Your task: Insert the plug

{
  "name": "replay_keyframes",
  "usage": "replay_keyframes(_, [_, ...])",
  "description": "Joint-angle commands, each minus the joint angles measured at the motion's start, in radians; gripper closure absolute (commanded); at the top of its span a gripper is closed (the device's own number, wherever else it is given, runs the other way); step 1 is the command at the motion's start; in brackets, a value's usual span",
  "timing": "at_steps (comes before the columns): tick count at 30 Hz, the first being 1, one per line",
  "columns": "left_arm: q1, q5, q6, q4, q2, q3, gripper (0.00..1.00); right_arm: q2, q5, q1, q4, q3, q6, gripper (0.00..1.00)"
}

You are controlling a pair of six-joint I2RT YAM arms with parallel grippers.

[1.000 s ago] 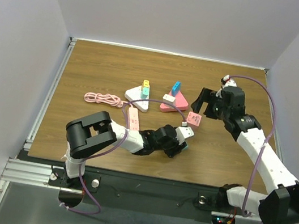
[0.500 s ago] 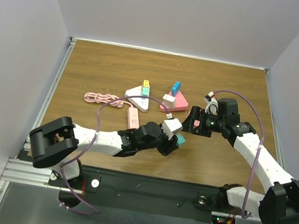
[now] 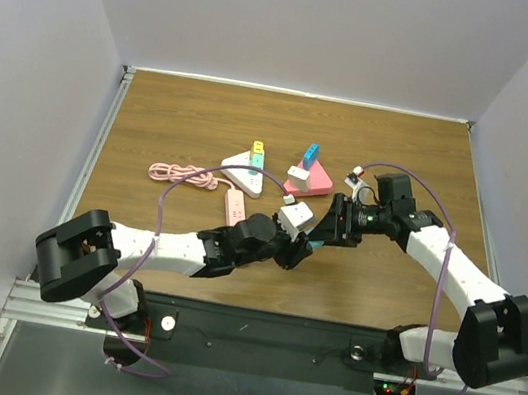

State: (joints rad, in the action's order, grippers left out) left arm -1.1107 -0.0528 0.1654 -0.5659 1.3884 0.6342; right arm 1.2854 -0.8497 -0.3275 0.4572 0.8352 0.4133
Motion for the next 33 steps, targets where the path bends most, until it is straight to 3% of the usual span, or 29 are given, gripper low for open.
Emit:
replay_keyframes(1, [0.000,-0.021,0.006,-0.055,-0.055,-0.011,1.00,0.012,-0.061,0.004,-0.028,-0.004,-0.013,0.35])
replay_keyframes(7, [0.000,-0.013,0.006,-0.055,-0.074,-0.021,1.00,0.028,-0.074,0.005,-0.094,-0.022,0.024,0.47])
replay_keyframes(15, [-0.005,0.011,0.002,-0.068,-0.091,-0.033,1.00,0.014,-0.078,0.004,-0.221,-0.057,0.094,0.55])
replay_keyframes(18, [-0.005,0.002,0.002,-0.066,-0.100,-0.039,1.00,0.012,-0.092,0.004,-0.238,-0.067,0.107,0.66])
replay_keyframes(20, [-0.005,-0.007,0.002,-0.068,-0.101,-0.039,1.00,0.011,-0.095,0.005,-0.241,-0.073,0.113,0.88])
replay_keyframes(22, [-0.005,-0.025,0.008,-0.057,-0.097,-0.034,0.92,0.008,-0.095,0.005,-0.246,-0.079,0.117,1.00])
replay_keyframes(23, [-0.005,-0.053,0.026,-0.036,-0.088,-0.025,0.84,0.008,-0.098,0.005,-0.247,-0.077,0.120,1.00])
replay_keyframes(24, [-0.005,-0.073,0.039,-0.025,-0.083,-0.021,0.72,0.008,-0.095,0.004,-0.247,-0.076,0.122,1.00])
replay_keyframes(25, [-0.003,-0.093,0.049,-0.013,-0.074,-0.015,0.51,0.003,-0.092,0.004,-0.247,-0.065,0.124,1.00])
replay_keyframes(27, [0.021,-0.105,0.074,0.001,-0.075,-0.019,0.36,-0.003,-0.049,0.005,-0.244,-0.042,0.125,1.00])
replay_keyframes(28, [0.032,-0.101,0.083,0.006,-0.080,-0.022,0.21,-0.008,-0.032,0.007,-0.244,-0.010,0.124,0.99])
replay_keyframes(30, [0.072,-0.081,0.097,0.011,-0.129,-0.042,0.02,0.000,0.024,0.019,-0.241,0.048,0.108,1.00])
replay_keyframes(33, [0.136,-0.068,0.100,0.032,-0.182,-0.076,0.01,0.031,0.089,0.045,-0.241,0.114,0.081,1.00])
